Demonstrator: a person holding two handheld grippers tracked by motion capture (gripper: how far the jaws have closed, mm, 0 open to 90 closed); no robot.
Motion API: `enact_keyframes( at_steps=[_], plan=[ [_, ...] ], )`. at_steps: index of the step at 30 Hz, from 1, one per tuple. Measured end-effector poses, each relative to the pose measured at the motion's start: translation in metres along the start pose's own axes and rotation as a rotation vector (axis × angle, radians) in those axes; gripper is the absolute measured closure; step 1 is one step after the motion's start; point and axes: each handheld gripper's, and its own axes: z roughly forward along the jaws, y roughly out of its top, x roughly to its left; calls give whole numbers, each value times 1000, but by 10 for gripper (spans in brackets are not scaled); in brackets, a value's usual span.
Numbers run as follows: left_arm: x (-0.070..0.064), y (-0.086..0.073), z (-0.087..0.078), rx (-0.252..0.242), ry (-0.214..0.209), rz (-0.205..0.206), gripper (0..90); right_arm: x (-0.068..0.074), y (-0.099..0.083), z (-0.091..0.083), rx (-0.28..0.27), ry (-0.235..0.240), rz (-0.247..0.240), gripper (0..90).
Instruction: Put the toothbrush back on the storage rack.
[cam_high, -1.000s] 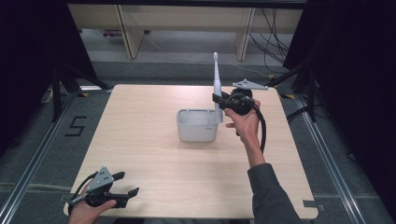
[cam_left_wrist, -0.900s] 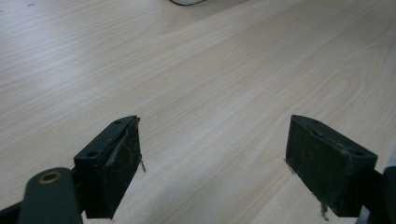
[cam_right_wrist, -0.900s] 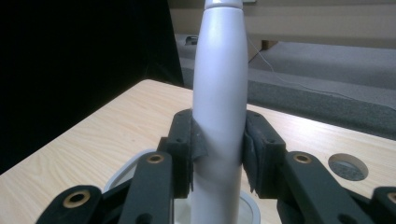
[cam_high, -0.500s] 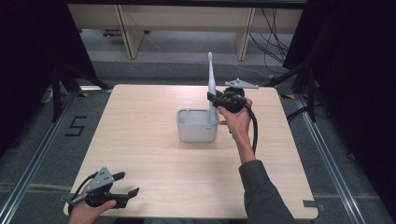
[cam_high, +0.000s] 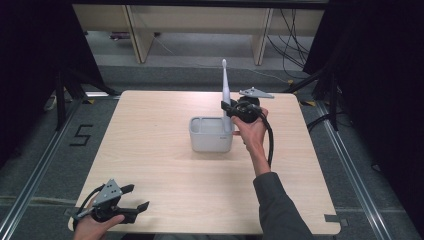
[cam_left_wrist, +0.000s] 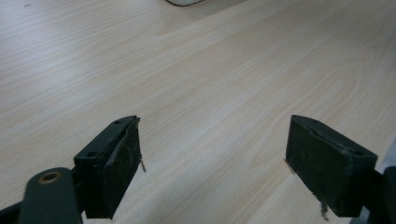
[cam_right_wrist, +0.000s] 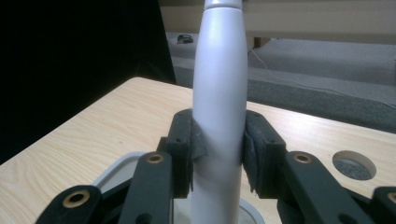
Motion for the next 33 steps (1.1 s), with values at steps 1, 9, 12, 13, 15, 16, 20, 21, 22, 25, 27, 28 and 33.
enact_keyframes(
  at_steps=[1,9,12,13,15,16,20,21,22,25,27,28,33],
  plan=[
    [0,0,0,0,1,-3,175,0,0,0,0,0,0,663],
    [0,0,0,-2,-1,-3,176,-2,-9,2,8,-13,-26,662],
    [0,0,0,0,0,-2,175,-2,-12,3,7,-19,-31,662],
    [-1,0,0,1,-1,-1,176,-2,-13,3,13,-18,-34,662],
    [0,0,1,6,-1,3,175,-2,-14,3,17,-29,-61,662],
    [0,0,1,7,-1,2,175,-2,-15,3,20,-32,-53,662],
    [-1,0,1,4,1,-1,176,-1,-17,3,33,-26,-67,662],
    [-1,0,1,8,-1,2,176,0,-18,4,36,-28,-60,662],
    [-1,0,1,8,-1,2,175,1,-19,3,45,-39,-52,662],
    [-1,0,0,8,4,4,175,-1,-21,5,53,-41,-84,662],
    [-1,0,1,8,-1,2,176,-1,-22,4,58,-46,-97,662],
    [-1,0,1,9,3,1,175,-1,-23,4,60,-48,-90,662],
    [-1,0,1,9,-2,3,175,-1,-26,3,82,-46,-85,663]
  ],
)
